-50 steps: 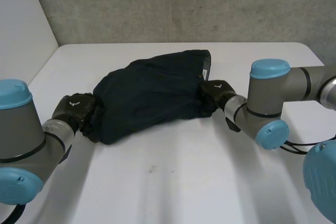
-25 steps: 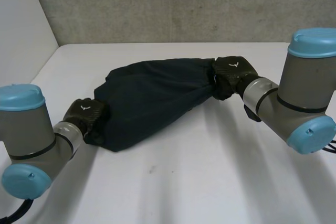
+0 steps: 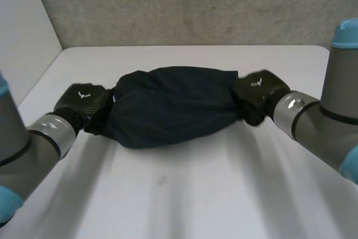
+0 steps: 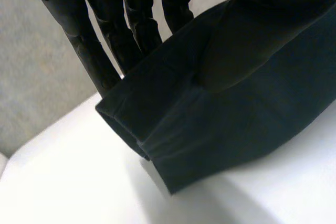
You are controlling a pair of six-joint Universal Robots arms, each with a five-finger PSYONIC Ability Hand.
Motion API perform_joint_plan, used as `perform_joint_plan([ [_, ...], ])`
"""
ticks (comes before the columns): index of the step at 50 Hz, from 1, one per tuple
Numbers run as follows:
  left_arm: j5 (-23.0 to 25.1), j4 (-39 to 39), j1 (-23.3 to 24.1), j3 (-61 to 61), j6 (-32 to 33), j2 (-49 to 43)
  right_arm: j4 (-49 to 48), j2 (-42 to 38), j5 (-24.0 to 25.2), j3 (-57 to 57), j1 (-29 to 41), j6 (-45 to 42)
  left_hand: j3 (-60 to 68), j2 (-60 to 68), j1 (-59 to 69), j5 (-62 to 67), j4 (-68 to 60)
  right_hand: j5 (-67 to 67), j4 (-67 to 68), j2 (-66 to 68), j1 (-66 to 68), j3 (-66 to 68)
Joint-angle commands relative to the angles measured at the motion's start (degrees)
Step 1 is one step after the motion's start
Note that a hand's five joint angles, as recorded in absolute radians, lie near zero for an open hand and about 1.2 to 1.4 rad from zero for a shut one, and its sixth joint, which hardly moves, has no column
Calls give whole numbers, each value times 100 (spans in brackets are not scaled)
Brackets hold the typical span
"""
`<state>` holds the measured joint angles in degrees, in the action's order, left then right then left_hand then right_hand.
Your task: Fold the shorts.
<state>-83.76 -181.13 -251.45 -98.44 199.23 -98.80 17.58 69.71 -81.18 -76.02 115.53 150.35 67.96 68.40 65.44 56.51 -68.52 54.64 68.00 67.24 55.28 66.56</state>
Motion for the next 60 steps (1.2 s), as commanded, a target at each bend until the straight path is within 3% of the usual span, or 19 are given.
perform_joint_plan([
  [1,308,412,-27,298,46,-129,730,-352,-407,201,92,-604,1204,1160,1456,1349,-1148,1536,1200,1276,2472,1344],
  [6,107,692,-18,728,63,-1201,580,-844,-451,219,110,-647,1204,1160,1456,1349,-1148,1536,1200,1276,2472,1344],
  [11,-272,878,44,1273,326,-1484,527,-1108,-451,543,119,-683,1204,1160,1456,1349,-1148,1536,1200,1276,2472,1344],
  [16,-623,571,79,2494,652,-1695,28,-1363,-512,1928,128,-464,1204,1160,1456,1349,-1148,1536,1200,1276,2472,1344],
  [20,-948,-166,184,3593,626,-1669,-814,-1268,-635,2931,110,18,1204,1160,1456,1349,-1148,1536,1200,1276,2472,1344],
  [22,-1124,-974,263,3937,652,-1486,-1281,-1118,-644,3171,93,239,1204,1160,1456,1349,-1148,1536,1200,1276,2472,1344],
  [26,-1327,-2494,307,3868,678,-581,-2529,-618,-688,3243,66,582,1204,1160,1456,1349,-1148,1536,1200,1276,2472,1344],
  [30,-1318,-3165,325,3472,670,-9,-3217,-160,-706,2988,83,618,1204,1160,1456,1349,-1148,1536,1200,1276,2472,1344],
  [43,-1292,-2656,518,1583,617,256,-2989,69,-609,1547,128,592,1204,1160,1456,1349,-1148,1536,1200,1276,2472,1344],
  [51,-1274,-2128,501,-7,309,150,-2085,-378,-311,186,136,487,1204,1160,1456,1349,-1148,1536,1200,1276,2472,1344],
  [60,-1257,-725,632,-589,353,378,-1214,-537,-187,-466,101,161,1204,1160,1456,1349,-1148,1536,1200,1276,2472,1344],
])
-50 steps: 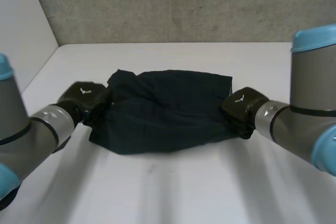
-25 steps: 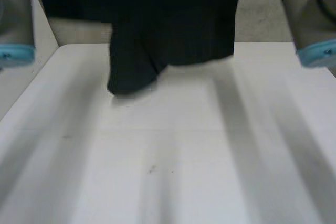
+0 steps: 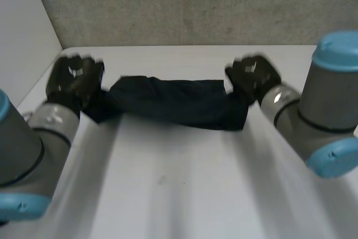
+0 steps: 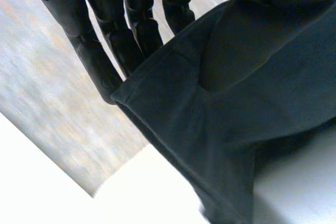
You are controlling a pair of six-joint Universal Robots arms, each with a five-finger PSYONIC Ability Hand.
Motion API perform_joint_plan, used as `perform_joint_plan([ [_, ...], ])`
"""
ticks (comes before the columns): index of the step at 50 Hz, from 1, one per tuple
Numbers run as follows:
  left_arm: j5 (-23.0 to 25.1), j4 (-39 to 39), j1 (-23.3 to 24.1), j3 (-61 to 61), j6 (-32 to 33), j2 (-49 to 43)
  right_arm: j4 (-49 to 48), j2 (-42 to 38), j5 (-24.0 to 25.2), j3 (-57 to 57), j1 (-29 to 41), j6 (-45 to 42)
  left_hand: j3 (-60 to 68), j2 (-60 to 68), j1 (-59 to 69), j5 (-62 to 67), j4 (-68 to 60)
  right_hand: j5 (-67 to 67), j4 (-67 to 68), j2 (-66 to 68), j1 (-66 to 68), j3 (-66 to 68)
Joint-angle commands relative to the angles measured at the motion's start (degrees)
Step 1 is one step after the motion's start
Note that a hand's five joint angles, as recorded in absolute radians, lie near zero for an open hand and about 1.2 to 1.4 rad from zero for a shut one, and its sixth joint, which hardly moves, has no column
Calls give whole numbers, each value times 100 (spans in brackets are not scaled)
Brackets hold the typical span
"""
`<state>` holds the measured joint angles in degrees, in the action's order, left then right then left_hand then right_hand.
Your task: Fold the shorts.
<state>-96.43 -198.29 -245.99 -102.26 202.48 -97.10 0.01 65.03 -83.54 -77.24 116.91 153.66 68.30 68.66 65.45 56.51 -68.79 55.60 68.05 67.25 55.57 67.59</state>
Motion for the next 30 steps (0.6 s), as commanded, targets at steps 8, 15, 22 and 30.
perform_joint_plan([
  [8,194,2821,341,-163,81,824,2018,624,118,-449,-89,-397,1169,1134,1455,1349,-1121,1440,1195,1275,2443,1241],
  [15,704,4192,472,-180,212,1518,3890,1449,303,-774,-116,-1564,1169,1134,1455,1349,-1121,1440,1195,1275,2443,1241],
  [22,985,4466,622,-198,414,2432,3964,1978,364,-828,-396,-1822,1169,1134,1455,1349,-1121,1440,1195,1275,2443,1241],
  [30,933,3843,613,-163,836,1495,3507,1873,655,-836,-423,-1541,1169,1134,1455,1349,-1121,1440,1195,1275,2443,1241],
])
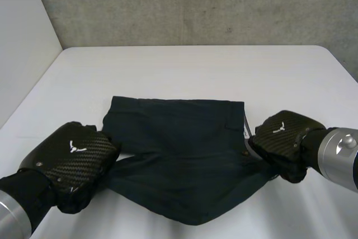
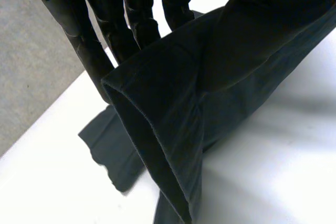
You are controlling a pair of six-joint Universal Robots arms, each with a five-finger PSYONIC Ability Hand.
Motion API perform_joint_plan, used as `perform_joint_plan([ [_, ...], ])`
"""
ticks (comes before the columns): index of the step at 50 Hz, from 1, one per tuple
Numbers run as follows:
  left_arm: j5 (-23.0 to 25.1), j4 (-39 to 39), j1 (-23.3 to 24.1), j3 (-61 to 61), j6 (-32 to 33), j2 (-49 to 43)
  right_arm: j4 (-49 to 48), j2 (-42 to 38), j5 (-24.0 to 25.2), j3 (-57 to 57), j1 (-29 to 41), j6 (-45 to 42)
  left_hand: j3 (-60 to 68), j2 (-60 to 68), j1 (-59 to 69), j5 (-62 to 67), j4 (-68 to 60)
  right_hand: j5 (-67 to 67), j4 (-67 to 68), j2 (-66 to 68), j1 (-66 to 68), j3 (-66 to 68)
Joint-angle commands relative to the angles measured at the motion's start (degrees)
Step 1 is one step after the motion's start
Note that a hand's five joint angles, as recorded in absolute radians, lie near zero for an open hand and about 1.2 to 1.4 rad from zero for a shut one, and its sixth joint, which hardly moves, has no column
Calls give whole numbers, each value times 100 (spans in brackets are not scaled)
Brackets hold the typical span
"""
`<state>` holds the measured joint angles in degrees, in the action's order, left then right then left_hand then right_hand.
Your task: Fold the shorts.
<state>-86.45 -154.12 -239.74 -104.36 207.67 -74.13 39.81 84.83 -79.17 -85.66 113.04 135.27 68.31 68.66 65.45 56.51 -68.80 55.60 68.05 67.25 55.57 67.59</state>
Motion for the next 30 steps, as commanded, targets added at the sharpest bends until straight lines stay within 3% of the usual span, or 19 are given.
perform_joint_plan([
  [1,-65,-628,-37,74,327,-909,-561,-168,218,14,-36,359,1169,1134,1455,1349,-1120,1440,1195,1275,2443,1241],
  [12,-171,-1524,-372,1250,380,-2895,-1904,-1353,-132,399,52,816,1169,1134,1455,1349,-1120,1440,1195,1275,2443,1241],
  [19,-627,-2148,-407,2647,441,-4213,-2459,-2249,-554,1330,43,1098,1169,1134,1455,1349,-1120,1440,1195,1275,2443,1241],
  [26,-865,-2868,-486,3589,985,-5277,-3293,-3102,-836,2140,52,1186,1169,1134,1455,1349,-1120,1440,1195,1275,2443,1241],
  [30,-882,-4025,-486,3730,1600,-5822,-4041,-3534,-784,2351,52,1186,1169,1134,1455,1349,-1120,1440,1195,1275,2443,1241],
])
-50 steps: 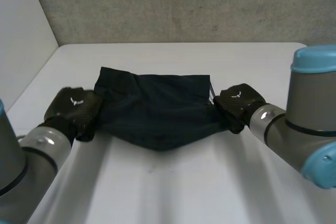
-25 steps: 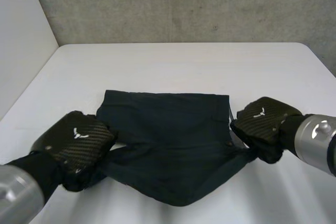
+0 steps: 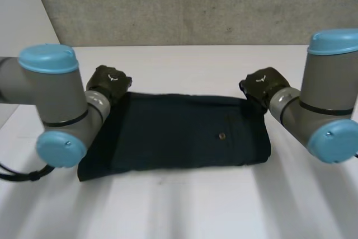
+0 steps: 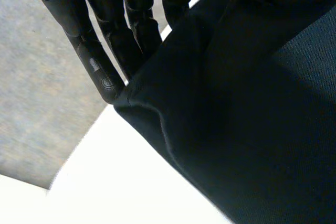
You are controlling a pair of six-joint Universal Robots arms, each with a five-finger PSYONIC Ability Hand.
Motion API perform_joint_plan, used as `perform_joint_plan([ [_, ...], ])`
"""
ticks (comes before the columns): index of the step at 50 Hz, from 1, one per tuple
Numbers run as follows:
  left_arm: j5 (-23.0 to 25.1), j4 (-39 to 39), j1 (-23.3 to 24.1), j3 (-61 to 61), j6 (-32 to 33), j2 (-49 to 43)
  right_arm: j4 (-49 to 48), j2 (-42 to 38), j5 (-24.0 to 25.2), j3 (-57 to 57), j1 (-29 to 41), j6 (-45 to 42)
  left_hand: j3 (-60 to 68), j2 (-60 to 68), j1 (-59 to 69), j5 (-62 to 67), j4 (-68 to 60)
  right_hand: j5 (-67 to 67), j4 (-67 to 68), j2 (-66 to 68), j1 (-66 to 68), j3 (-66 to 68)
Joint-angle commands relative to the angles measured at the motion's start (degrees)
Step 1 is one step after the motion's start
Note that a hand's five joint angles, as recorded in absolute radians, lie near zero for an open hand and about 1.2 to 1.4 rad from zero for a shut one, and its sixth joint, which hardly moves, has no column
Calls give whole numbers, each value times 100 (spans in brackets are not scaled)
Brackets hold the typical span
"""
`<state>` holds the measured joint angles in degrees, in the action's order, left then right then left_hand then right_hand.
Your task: Fold the shorts.
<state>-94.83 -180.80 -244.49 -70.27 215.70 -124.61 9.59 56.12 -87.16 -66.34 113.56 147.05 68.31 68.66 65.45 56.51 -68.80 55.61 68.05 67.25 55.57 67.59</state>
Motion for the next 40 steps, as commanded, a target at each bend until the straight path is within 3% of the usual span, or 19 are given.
perform_joint_plan([
  [1,-53,-1597,-3,339,868,-836,-1178,-742,41,437,0,-1,1169,1134,1455,1349,-1120,1439,1195,1275,2443,1241],
  [5,-45,-2582,68,330,1000,-1030,-1995,-1294,156,621,0,-62,854,820,1141,1035,-805,1439,1195,1275,2443,1241],
  [8,-27,-3013,112,286,983,-1083,-2058,-1542,15,806,0,-54,-2954,-2989,-2668,-2774,3003,-3080,-3325,-3245,-2076,-3278],
  [9,-36,-3058,129,286,974,-1083,-1997,-1568,-168,850,8,7,-4083,-4118,-3796,-3902,4132,-5561,-5805,-5725,-4557,-5759],
  [10,-27,-3075,164,260,939,-1083,-1962,-1542,-248,842,26,34,-5831,-5866,-5545,-5651,5880,-5561,-5805,-5725,-4557,-5759],
  [16,-9,-3093,252,-82,500,-960,-1716,-437,-188,228,70,745,-5831,-5866,-5545,-5651,5880,-5561,-5805,-5725,-4557,-5759],
  [23,17,-3049,173,-917,-835,77,-550,716,558,-782,35,1343,-5831,-5866,-5545,-5651,5880,-5561,-5805,-5725,-4557,-5759],
  [28,376,-2795,164,-1812,-1950,884,77,743,727,-1328,-88,1458,-5810,-5845,-5524,-5630,5859,-5561,-5805,-5725,-4557,-5759],
  [32,675,-2541,191,-2270,-2181,1298,-273,655,735,-1733,-194,1484,-5793,-5828,-5507,-5613,5842,-5284,-5529,-5449,-4281,-5483],
  [37,694,-2083,200,-2491,-2216,1466,-1134,225,727,-1988,-220,1476,-5793,-5828,-5507,-5613,5842,-4125,-4370,-4289,-3121,-4323],
  [40,702,-1670,208,-2500,-2304,1492,-1451,-74,709,-1927,-273,1449,-5793,-5828,-5507,-5613,5842,-2564,-2808,-2728,-1560,-2762],
])
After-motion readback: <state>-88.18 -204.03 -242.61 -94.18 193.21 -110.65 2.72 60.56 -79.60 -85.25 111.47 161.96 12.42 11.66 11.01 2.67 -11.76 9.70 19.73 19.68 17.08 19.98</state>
